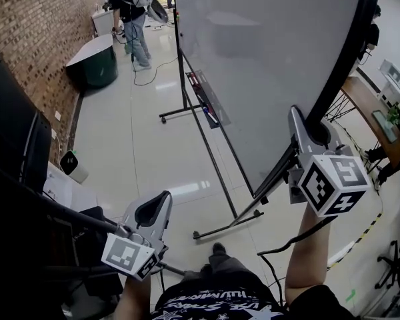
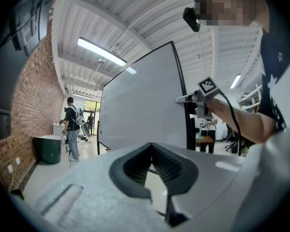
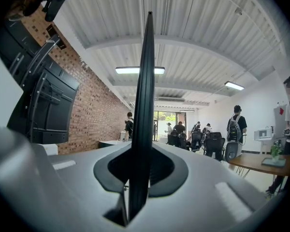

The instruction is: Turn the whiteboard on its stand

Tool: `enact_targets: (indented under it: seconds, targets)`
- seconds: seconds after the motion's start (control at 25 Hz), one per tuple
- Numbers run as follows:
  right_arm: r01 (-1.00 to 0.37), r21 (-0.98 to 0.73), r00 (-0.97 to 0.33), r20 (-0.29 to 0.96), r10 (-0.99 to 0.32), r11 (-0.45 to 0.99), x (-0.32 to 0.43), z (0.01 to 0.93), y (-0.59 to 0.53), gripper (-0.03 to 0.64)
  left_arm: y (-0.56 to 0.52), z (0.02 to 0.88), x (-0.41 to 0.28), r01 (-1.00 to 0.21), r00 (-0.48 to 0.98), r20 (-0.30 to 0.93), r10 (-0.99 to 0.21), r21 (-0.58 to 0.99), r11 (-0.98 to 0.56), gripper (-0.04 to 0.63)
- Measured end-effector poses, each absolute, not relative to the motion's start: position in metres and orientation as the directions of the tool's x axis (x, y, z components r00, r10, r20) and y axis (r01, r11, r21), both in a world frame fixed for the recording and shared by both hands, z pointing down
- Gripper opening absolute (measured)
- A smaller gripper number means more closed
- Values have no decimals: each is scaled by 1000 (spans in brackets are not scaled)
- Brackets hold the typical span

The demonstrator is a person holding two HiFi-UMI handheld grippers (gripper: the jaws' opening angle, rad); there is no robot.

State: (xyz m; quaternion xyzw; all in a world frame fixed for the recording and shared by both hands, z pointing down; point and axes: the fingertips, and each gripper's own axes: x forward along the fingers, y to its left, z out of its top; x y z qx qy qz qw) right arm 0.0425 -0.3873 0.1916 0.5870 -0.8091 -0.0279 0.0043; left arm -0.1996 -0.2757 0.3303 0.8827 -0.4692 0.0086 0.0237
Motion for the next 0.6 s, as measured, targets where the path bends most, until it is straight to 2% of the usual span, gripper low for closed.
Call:
enact_targets:
  seconds: [0.6]
  targets:
    - [-937,59,-346,-38,-938,343,64,199,-332,49,-250,353,-175,-815,579,64,-813,55,-576,5]
